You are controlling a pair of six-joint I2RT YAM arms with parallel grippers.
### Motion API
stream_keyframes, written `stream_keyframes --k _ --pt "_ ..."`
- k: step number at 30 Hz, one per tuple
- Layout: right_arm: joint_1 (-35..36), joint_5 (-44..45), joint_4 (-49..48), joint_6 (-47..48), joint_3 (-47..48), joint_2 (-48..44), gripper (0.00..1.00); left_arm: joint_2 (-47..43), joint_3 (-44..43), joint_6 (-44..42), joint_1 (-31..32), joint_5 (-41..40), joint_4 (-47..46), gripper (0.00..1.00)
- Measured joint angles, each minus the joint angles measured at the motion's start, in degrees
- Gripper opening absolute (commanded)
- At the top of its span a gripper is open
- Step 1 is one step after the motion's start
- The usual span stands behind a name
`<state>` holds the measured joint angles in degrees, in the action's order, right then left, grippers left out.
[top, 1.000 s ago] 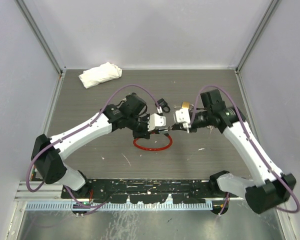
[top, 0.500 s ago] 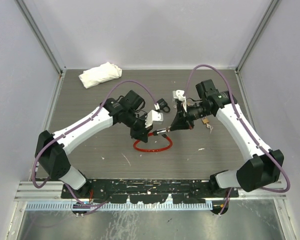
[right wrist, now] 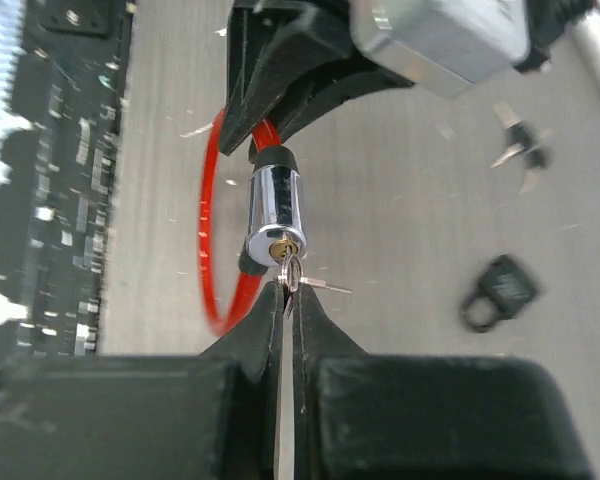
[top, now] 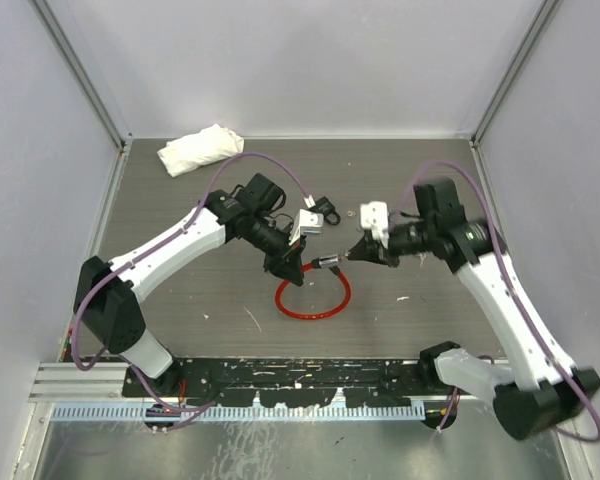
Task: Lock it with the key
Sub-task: Remove the key from the lock.
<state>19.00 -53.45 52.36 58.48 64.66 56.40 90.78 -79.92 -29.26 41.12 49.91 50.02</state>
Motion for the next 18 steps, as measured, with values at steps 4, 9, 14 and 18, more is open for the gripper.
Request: stream_keyframes --k 4,9,14,18 --pt "-1.03 -2.91 4.39 -7.80 6.60 13.14 0.01 1.60 0.00 1.16 -1.81 -1.27 2.45 0.00" --pt "-5.29 -6.10 9.51 -8.87 8.02 19.39 0.01 1.95 0.26 1.44 -2.19 -2.84 2.27 0.00" --pt "-5.55 -2.97 -0.09 -5.35 -3.56 -0.33 0.01 0.02 2.25 1.55 -1.95 1.55 -3.67 0.00" --pt "-5.79 -5.20 -0.04 0.22 -4.46 -5.51 0.01 -1.77 2.60 1.79 -1.38 5.51 -4.50 0.00"
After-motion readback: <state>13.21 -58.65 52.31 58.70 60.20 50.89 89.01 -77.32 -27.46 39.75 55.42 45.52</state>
